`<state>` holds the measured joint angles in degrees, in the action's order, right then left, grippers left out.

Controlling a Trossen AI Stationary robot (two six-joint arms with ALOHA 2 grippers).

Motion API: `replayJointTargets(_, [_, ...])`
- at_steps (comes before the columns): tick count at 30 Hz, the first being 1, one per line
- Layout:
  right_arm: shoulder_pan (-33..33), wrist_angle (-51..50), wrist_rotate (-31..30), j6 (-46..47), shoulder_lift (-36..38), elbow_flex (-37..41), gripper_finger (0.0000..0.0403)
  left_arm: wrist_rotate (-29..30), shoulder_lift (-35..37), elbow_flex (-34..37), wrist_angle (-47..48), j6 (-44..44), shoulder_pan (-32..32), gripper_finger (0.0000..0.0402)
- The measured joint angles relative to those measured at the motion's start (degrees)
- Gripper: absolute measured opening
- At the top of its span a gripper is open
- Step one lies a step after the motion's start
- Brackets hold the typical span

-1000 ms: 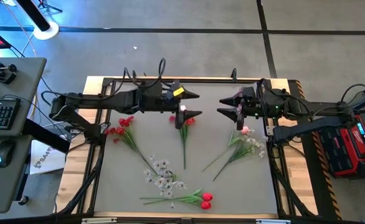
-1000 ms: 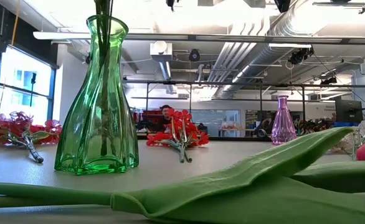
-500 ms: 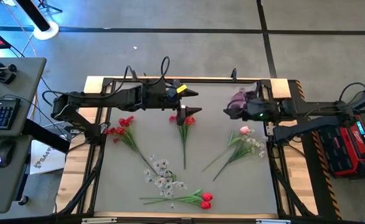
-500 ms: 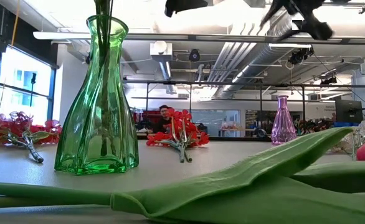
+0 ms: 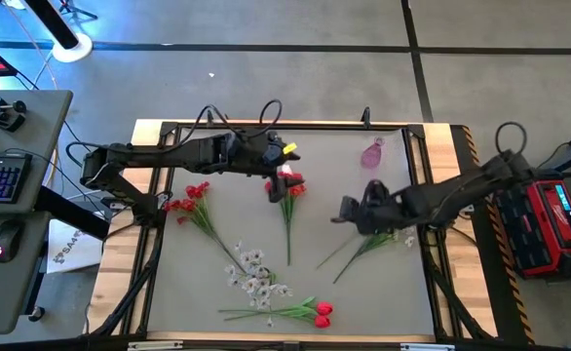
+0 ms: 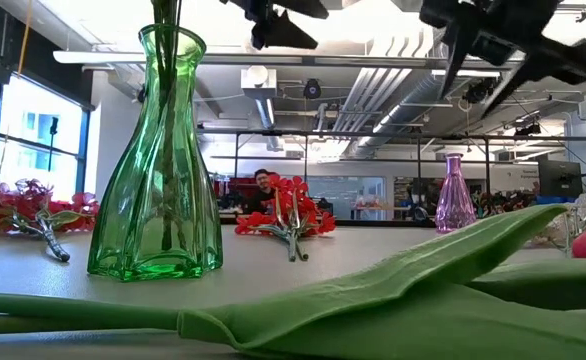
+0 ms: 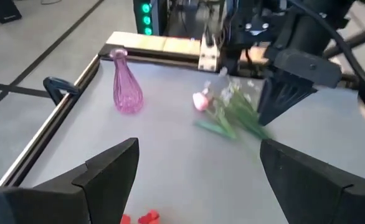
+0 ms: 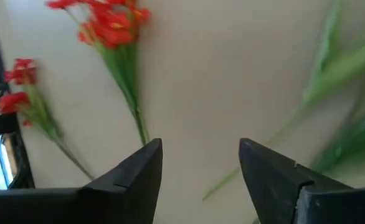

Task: Sort flowers into vase by color
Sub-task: Put the white flowers into the green vase

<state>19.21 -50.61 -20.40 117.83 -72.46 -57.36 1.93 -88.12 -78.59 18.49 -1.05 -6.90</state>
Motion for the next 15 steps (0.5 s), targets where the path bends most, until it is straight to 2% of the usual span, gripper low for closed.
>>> replayJointTargets(5, [5.3, -0.8, 2.2, 11.6, -3.2, 0.0, 0.0191, 0.0, 0.0, 0.0, 1.1, 0.0, -0.2, 0.0323])
replayJointTargets(10, [5.9, -4.4, 10.6, 12.9, -6.6, 0.0, 0.0188, -2.4, -0.7, 0.0, -0.2, -0.6, -0.2, 0.0323])
replayJointTargets(15, [5.3, -7.1, 15.6, 13.7, -9.7, 0.0, 0.0188, -4.7, -1.6, 0.0, -1.0, -0.8, 0.0, 0.0323])
